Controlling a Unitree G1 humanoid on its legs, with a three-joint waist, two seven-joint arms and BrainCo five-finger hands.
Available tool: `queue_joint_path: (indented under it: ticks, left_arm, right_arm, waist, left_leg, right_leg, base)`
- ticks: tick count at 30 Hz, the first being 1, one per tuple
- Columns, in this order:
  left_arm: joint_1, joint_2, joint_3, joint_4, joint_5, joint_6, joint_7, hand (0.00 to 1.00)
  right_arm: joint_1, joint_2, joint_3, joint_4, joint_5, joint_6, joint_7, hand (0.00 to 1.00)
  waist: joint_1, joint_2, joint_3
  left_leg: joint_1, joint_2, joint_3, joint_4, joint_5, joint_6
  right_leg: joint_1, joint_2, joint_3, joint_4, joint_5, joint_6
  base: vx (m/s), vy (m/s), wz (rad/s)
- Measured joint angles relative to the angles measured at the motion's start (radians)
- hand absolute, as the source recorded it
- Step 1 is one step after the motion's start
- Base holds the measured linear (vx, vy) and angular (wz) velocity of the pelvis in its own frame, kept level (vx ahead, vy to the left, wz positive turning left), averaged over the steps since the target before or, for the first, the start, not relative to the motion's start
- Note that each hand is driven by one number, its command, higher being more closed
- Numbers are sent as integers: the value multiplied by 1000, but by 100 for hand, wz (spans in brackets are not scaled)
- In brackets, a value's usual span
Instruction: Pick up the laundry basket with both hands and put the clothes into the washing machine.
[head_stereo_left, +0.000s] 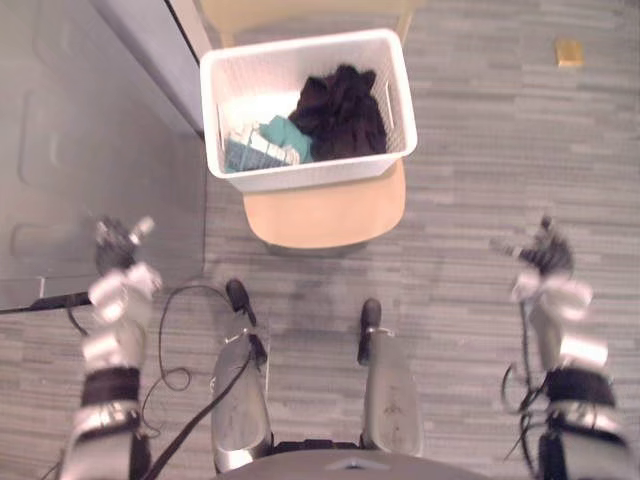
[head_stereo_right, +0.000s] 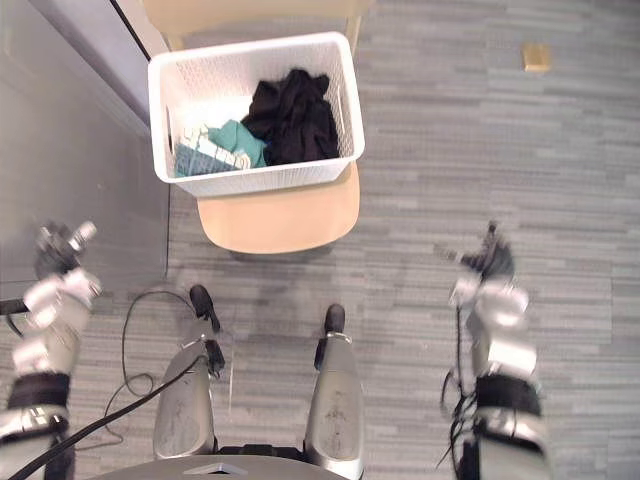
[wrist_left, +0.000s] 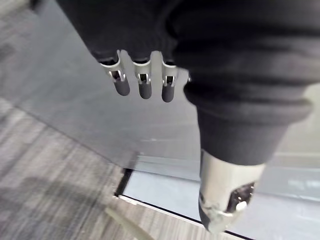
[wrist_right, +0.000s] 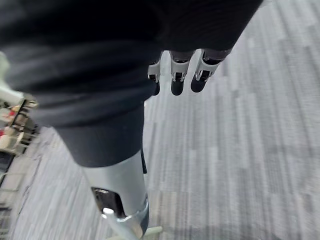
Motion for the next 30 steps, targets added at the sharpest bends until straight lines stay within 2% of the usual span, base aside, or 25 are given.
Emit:
queue_joint_path:
  ticks: [2, 4, 6, 7, 9, 11, 15, 18, 19, 21, 23, 25, 29, 30]
  left_arm:
    - [102, -72, -22, 29, 26, 2, -25, 0]
    - [186, -150, -33, 143, 100, 9, -67, 0]
    - [218, -193, -29, 232, 147, 17, -87, 0]
    - [242, -237, -4, 320, 197, 21, -109, 0]
    - [246, -281, 52, 433, 242, 32, -122, 0]
    - [242, -294, 145, 502, 269, 33, -133, 0]
    - [248, -310, 312, 655, 302, 50, -131, 0]
    - [255, -299, 317, 685, 364, 60, -131, 0]
    - [252, -294, 314, 693, 382, 62, -131, 0]
    - [245, -277, 272, 711, 408, 65, -130, 0]
    - [246, -266, 232, 712, 409, 63, -130, 0]
    - [246, -256, 175, 708, 408, 54, -129, 0]
    - [249, -257, 110, 666, 398, 46, -128, 0]
    - [250, -262, 102, 654, 396, 43, -128, 0]
  right_arm:
    - [111, 106, -10, 14, -2, 0, 10, 0]
    - [223, 232, -18, 79, -5, -1, 31, 0]
    - [269, 301, -25, 145, -33, -3, 32, 0]
    - [296, 357, -39, 226, -39, -7, 32, 0]
    - [313, 404, -59, 308, -40, -7, 33, 0]
    - [316, 436, -96, 387, -34, -12, 41, 0]
    - [306, 435, -281, 579, -41, -12, 49, 0]
    - [281, 422, -333, 646, -78, -9, 56, 0]
    - [276, 414, -331, 653, -85, -9, 60, 0]
    - [258, 386, -308, 677, -118, -6, 69, 0]
    - [244, 362, -251, 677, -120, -6, 71, 0]
    - [207, 329, -163, 672, -126, -9, 74, 0]
    - [157, 310, -76, 645, -156, -14, 75, 0]
    - [140, 304, -75, 641, -157, -13, 76, 0]
  waist:
    - [4, -5, -50]
    - [7, -11, -115]
    - [7, -15, -156]
    - [10, -18, -193]
    - [11, -19, -229]
    - [9, -16, -265]
    - [0, 1, -346]
    - [-9, 4, -364]
    - [-14, 12, -371]
    - [-21, 12, -367]
    - [-16, 12, -367]
    - [-15, 25, -359]
    - [-5, 50, -352]
    - [1, 65, -343]
  left_leg:
    - [42, -2, 2, -19, -9, -1]
    - [114, -4, 9, -49, -12, -8]
    - [152, -6, 10, -58, -17, -14]
    - [188, -6, 16, -66, -24, -18]
    - [231, -7, 27, -74, -26, -18]
    - [270, -9, 36, -87, -33, -17]
    - [358, -19, 41, -134, -41, -33]
    - [385, -26, 28, -143, -41, -34]
    - [387, -26, 23, -143, -41, -34]
    - [395, -28, 4, -140, -42, -34]
    - [392, -27, -7, -119, -51, -36]
    - [356, -25, -36, -77, -63, -29]
    - [245, -33, -128, -71, -12, 10]
    - [200, -34, -171, -66, 16, 44]
  right_leg:
    - [36, 0, -5, -2, -18, -1]
    - [106, 2, -17, -26, -29, -2]
    - [145, 2, -24, -44, -32, -1]
    - [185, 3, -25, -65, -32, -1]
    - [228, 3, -24, -89, -32, -2]
    - [264, 3, -23, -104, -32, -2]
    - [344, 5, -25, -139, -37, -3]
    - [373, 4, -26, -144, -45, -7]
    - [377, 4, -27, -145, -45, -7]
    - [398, 6, -32, -148, -46, -7]
    - [406, 7, -31, -147, -46, -8]
    - [399, 6, -41, -138, -45, -9]
    - [331, -6, -125, -38, -86, -11]
    - [295, -4, -146, 18, -113, -30]
  base:
    - [106, -79, 7]
    - [159, -60, 6]
    - [132, -40, 3]
    - [98, -23, -2]
    - [99, -14, -8]
    - [73, -7, -7]
    - [66, 4, -1]
    - [26, 1, 5]
    - [16, -5, 7]
    - [10, -7, 14]
    - [-13, -6, 8]
    - [-37, -11, 18]
    - [-87, -45, 72]
    - [-100, -82, 98]
